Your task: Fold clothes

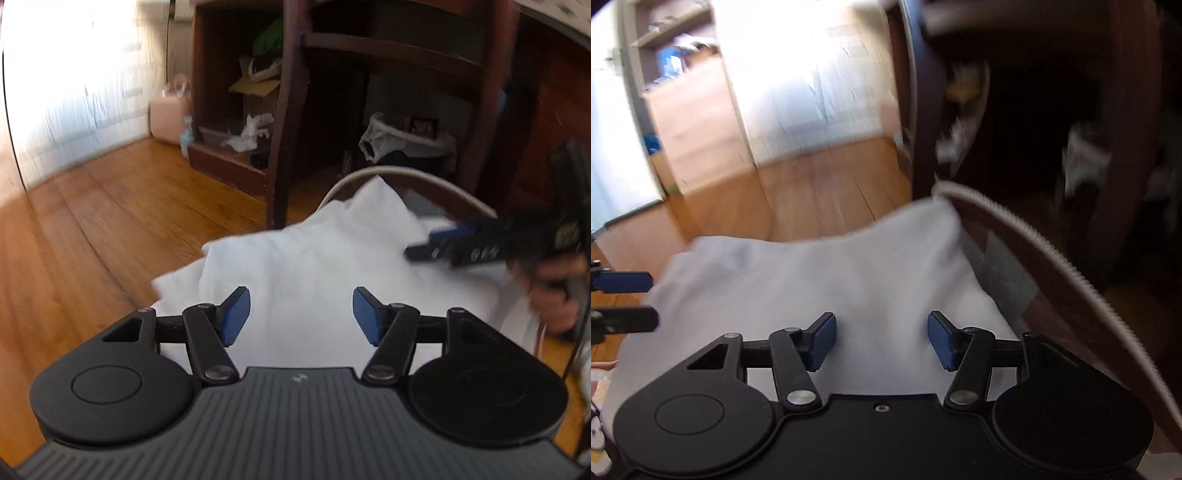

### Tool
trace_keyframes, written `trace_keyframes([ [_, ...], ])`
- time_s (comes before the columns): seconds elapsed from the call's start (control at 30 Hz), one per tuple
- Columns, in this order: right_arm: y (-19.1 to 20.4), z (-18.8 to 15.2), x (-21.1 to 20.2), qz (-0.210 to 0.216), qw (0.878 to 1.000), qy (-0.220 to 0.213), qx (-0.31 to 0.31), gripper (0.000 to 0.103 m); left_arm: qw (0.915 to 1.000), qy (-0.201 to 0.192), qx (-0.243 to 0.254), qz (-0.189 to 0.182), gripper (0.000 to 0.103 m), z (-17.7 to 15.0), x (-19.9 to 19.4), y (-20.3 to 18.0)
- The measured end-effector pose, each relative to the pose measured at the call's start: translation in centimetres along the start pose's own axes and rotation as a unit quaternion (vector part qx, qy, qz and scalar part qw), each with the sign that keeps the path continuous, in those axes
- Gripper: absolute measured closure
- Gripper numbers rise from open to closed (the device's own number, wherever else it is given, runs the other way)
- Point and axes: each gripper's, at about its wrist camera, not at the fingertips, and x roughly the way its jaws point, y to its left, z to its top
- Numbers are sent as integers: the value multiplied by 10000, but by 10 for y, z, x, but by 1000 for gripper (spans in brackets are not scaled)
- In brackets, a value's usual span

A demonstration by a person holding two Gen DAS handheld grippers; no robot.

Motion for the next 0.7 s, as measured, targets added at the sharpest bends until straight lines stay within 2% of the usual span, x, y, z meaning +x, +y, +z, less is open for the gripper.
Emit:
trace_keyframes([
  [0.03,-6,4,10,-59,9999,82,137,47,9998,108,-35,184,42,4,15,6],
  [0.1,-19,5,21,-512,9981,83,329,56,9979,324,-106,551,45,11,45,17],
  [0.13,-25,5,25,-809,9958,84,430,54,9965,411,-142,716,43,12,57,23],
  [0.17,-31,3,24,-882,9942,47,616,50,9953,452,-181,838,34,9,63,28],
  [0.27,-41,-7,-2,-796,9891,-398,1175,50,9930,517,-438,963,33,3,66,40],
  [0.33,-32,-19,-15,-641,9923,-545,910,49,9912,552,-535,1078,33,2,62,44],
  [0.5,-5,-50,-42,-129,9972,-734,-100,52,9906,617,-568,1076,33,-2,60,47],
  [0.6,-18,-70,-40,-352,9963,-785,-39,54,9914,627,-479,1047,32,-5,60,44],
  [0.63,-25,-74,-41,-511,9954,-802,147,53,9912,642,-466,1063,32,-6,59,42],
  [0.67,-31,-77,-42,-709,9936,-812,339,45,9902,661,-440,1145,32,-5,57,39],
  [0.7,-36,-80,-44,-905,9911,-822,530,32,9892,680,-415,1227,32,-4,55,36],
])
